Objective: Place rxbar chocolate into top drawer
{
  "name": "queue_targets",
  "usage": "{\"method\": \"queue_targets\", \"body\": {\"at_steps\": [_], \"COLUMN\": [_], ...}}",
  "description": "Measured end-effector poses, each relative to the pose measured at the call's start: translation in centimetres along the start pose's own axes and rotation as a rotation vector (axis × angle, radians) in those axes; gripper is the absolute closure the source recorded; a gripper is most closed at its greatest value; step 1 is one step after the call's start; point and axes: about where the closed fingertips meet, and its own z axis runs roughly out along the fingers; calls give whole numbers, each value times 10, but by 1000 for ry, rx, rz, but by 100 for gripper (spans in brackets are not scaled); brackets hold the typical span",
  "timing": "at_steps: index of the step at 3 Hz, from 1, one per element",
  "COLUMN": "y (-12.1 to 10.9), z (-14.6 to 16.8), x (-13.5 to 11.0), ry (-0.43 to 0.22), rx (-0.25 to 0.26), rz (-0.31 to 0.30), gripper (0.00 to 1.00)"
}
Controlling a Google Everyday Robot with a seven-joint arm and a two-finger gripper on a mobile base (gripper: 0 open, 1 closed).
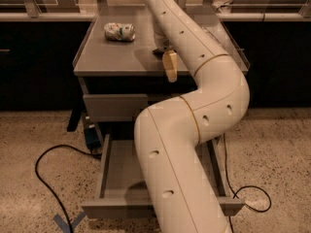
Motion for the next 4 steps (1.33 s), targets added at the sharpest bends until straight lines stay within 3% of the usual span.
{"method": "queue_targets", "body": {"at_steps": [1, 2, 4], "y": [0, 0, 0], "z": [0, 0, 0], "x": [0, 0, 0], "ry": [-1, -1, -1], "rx": [0, 0, 0], "rz": [0, 0, 0], "gripper": [4, 17, 65]}}
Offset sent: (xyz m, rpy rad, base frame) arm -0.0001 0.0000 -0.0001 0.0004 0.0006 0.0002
